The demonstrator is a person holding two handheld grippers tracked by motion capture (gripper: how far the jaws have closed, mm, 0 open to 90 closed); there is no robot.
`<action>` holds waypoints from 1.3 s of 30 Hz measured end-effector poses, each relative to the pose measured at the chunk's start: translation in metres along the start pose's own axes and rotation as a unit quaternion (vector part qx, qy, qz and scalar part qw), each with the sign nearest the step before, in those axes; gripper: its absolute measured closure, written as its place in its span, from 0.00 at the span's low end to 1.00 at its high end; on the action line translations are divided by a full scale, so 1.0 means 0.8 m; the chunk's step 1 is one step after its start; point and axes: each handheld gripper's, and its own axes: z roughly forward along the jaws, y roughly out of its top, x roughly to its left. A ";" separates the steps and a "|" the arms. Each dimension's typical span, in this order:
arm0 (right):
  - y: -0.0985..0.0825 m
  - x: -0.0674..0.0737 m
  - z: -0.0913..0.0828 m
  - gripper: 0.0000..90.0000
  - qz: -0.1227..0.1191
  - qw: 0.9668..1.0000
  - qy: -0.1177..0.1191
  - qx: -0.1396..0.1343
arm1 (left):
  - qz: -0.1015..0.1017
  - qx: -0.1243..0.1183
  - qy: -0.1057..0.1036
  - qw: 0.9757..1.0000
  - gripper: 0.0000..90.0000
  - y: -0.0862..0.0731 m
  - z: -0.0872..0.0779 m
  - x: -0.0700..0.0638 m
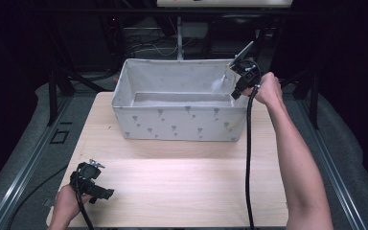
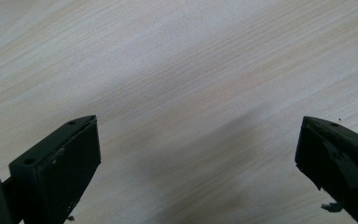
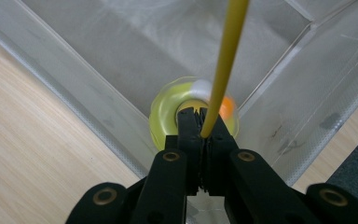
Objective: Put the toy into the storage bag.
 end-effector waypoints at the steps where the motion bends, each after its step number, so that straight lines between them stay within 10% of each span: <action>1: -0.001 -0.001 0.000 0.98 0.001 1.000 -0.001 0.006 | 0.000 0.000 0.000 1.000 0.00 0.000 0.000 0.000; 39: -0.010 -0.006 0.058 0.98 0.020 0.998 0.008 0.054 | 0.004 0.003 0.000 1.000 0.00 0.001 0.002 -0.001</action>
